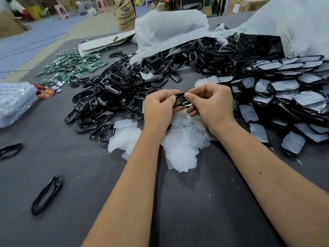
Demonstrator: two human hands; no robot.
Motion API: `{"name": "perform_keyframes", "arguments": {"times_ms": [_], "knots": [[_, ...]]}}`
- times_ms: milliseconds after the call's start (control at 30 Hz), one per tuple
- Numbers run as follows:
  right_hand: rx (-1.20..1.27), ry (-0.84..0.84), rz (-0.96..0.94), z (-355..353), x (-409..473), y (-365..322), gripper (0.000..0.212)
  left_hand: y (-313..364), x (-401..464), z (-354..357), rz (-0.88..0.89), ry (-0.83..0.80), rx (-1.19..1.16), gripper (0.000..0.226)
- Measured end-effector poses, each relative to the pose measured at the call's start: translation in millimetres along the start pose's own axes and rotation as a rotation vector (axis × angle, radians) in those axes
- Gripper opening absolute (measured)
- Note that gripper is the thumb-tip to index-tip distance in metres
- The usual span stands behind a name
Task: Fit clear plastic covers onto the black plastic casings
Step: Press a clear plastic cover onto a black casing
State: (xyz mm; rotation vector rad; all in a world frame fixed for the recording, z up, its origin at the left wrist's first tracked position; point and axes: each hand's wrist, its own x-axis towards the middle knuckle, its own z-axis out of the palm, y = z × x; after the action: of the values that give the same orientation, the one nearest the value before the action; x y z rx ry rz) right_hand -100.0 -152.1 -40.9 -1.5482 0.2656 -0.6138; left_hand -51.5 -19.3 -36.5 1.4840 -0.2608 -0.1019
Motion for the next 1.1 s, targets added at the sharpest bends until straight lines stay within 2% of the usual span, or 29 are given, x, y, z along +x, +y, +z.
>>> {"name": "perform_keyframes", "arguments": {"times_ms": [267,467,700,933,1100], "knots": [[0.014,0.009,0.014,-1.9,-0.1,-2.4,0.009,-0.8,0.2,-1.5,0.006,-0.005,0.002,0.028],[-0.129,0.034,-0.041,0.1,-1.0,-0.3,0.012,-1.7,0.6,0.0,0.038,0.008,0.028,0.027],[-0.420,0.097,-0.237,2.5,-4.8,-4.0,0.015,-2.8,-0.2,-0.9,0.063,-0.024,0.023,0.021],[-0.366,0.110,-0.154,0.1,-3.1,-4.1,0.029,0.1,-1.8,-2.8,0.052,-0.049,-0.064,0.023],[-0.174,-0.013,-0.037,-0.5,-0.8,-2.3,0.015,1.6,-0.8,-7.1,0.024,-0.078,-0.119,0.023]]}}
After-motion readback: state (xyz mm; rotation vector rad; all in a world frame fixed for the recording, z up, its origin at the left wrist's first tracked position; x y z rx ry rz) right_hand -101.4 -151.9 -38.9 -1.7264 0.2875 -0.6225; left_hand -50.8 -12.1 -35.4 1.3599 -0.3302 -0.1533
